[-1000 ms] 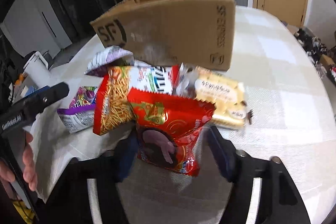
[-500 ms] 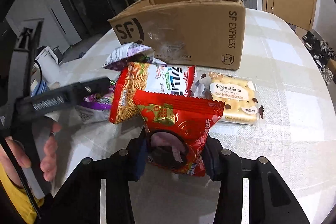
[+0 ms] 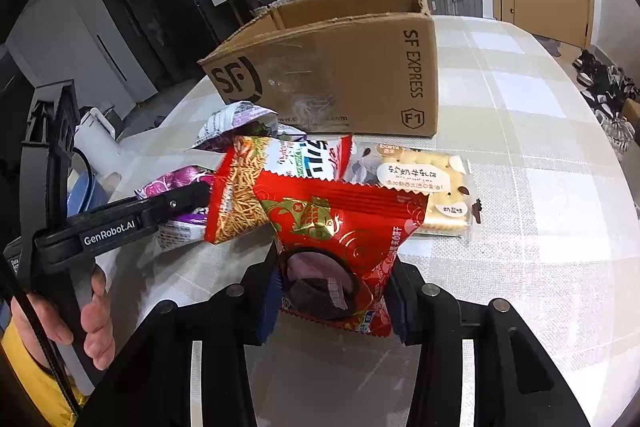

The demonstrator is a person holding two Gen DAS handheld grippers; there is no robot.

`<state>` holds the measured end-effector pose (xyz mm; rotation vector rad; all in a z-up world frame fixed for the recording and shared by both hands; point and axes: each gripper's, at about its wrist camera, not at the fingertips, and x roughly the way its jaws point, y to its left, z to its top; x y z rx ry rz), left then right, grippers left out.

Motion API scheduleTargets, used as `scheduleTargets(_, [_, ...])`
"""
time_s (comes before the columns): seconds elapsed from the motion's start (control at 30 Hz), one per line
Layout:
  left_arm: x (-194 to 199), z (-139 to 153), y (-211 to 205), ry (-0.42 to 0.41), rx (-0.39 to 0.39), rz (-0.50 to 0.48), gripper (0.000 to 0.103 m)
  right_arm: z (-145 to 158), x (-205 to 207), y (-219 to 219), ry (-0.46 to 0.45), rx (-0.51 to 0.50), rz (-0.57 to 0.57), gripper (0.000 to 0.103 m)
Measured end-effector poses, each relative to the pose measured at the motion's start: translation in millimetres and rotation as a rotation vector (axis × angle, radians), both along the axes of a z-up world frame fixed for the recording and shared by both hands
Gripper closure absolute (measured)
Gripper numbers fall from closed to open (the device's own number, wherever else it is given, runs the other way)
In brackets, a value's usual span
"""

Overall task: Organize snacks
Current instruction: 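Grasp the red cake packet with the right tool while the left tool grasps the pink candy bag, then lift the red cake packet and pink candy bag and carry both over the box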

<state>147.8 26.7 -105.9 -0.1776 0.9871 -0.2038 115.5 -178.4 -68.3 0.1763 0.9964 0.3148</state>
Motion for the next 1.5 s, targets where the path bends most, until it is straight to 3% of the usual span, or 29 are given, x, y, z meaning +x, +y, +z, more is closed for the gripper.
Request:
scheduleTargets(0.07, [-5,4,1,-0.003,-0.021,-0.013,0.086,2,-3,2,-0.010,0.000,0.004,0.059])
scheduleTargets(0.17, [-15,8,0,-0.015,-0.008,-0.027,0.088,6,-8,2,-0.025,0.004,0.008,0.059])
scheduleTargets(0.57, [-55,33,7,-0.088,-0.010,-0.022,0.089,28,-31,-1,-0.085,0.055,-0.013,0.059])
scheduleTargets(0.83, [-113,59,14,-0.188,0.032,-0.002,0.089,46,-57,9,-0.143,0.101,0.004,0.059])
scheduleTargets(1.17, [-173,78,16,-0.220,0.020,0.006,0.089,58,-101,19,-0.173,0.140,0.008,0.059])
scheduleTargets(1.33, [-188,86,10,-0.231,0.016,-0.017,0.089,68,-110,15,-0.187,0.164,0.000,0.059])
scheduleTargets(1.5, [-187,106,9,-0.243,0.001,-0.028,0.089,98,-108,8,-0.234,0.186,0.001,0.059])
